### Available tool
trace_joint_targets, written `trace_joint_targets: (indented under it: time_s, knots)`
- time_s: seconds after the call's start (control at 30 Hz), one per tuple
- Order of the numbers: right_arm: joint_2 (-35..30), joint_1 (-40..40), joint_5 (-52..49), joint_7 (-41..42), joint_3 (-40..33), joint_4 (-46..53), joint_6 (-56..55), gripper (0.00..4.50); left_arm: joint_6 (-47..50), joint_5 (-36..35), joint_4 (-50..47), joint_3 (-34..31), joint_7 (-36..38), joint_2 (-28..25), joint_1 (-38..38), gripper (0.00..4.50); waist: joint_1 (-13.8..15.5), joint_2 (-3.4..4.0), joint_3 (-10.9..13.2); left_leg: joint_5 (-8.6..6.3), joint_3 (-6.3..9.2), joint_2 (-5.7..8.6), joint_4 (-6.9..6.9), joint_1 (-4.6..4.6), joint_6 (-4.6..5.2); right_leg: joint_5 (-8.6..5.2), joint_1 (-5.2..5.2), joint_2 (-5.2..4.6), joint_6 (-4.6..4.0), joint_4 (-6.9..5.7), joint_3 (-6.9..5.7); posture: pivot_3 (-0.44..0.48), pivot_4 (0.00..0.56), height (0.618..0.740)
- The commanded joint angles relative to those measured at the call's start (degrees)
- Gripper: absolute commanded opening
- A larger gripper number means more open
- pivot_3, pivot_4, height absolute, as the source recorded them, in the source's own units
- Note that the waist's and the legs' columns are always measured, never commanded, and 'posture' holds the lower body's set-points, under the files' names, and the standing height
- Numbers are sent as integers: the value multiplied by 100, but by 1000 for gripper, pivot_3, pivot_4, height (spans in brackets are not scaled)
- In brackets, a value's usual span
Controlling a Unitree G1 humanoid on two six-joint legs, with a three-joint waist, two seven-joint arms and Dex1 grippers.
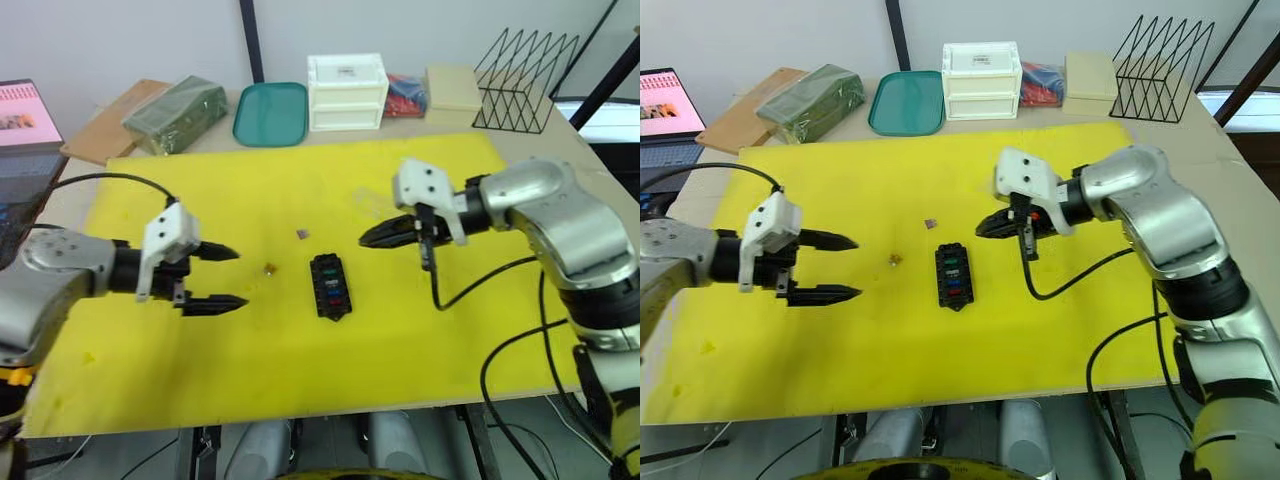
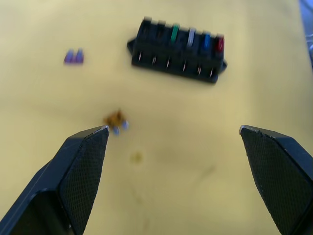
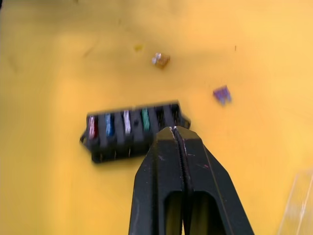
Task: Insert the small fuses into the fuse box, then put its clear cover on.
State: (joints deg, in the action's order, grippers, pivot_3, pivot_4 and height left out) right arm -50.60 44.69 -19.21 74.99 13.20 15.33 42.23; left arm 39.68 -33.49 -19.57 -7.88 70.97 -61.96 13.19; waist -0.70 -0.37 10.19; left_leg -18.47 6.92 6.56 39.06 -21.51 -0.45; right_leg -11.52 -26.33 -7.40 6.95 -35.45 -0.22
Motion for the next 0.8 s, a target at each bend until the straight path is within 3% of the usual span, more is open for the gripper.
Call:
trace_joint_targets:
  time_s: [0.03,0.2,0.33,0.6,0.8]
  knots:
    - [-588,-213,-197,250,-626,291,-166,1300,-97,-10,74,-848,309,-439,-434,4500,2,5,3,-1,-1,0,-1,1,1,0,1,0,0,0,0,0,150,740]
    - [-1484,-970,-66,360,-1126,232,-583,3058,-350,202,396,-1686,649,-764,-1285,4500,4,5,4,-5,-12,-8,-2,6,9,0,6,2,0,3,0,0,150,740]
    - [-1783,-1492,-55,256,-1413,198,-729,4461,-389,144,501,-1755,686,-773,-1292,4500,7,5,4,-6,-18,-11,-1,8,11,0,10,3,-1,5,0,0,150,740]
    - [-1722,-1579,-128,-4,-1524,320,-641,4461,-494,126,633,-1139,535,-583,-724,4500,4,8,5,-6,-19,-13,-2,7,10,1,5,4,-2,5,3,0,150,740]
    - [-880,-704,-456,-365,-983,584,-124,4461,70,23,1120,102,53,517,629,4500,8,9,4,-5,-19,-13,3,8,7,4,9,5,-3,3,3,0,150,740]
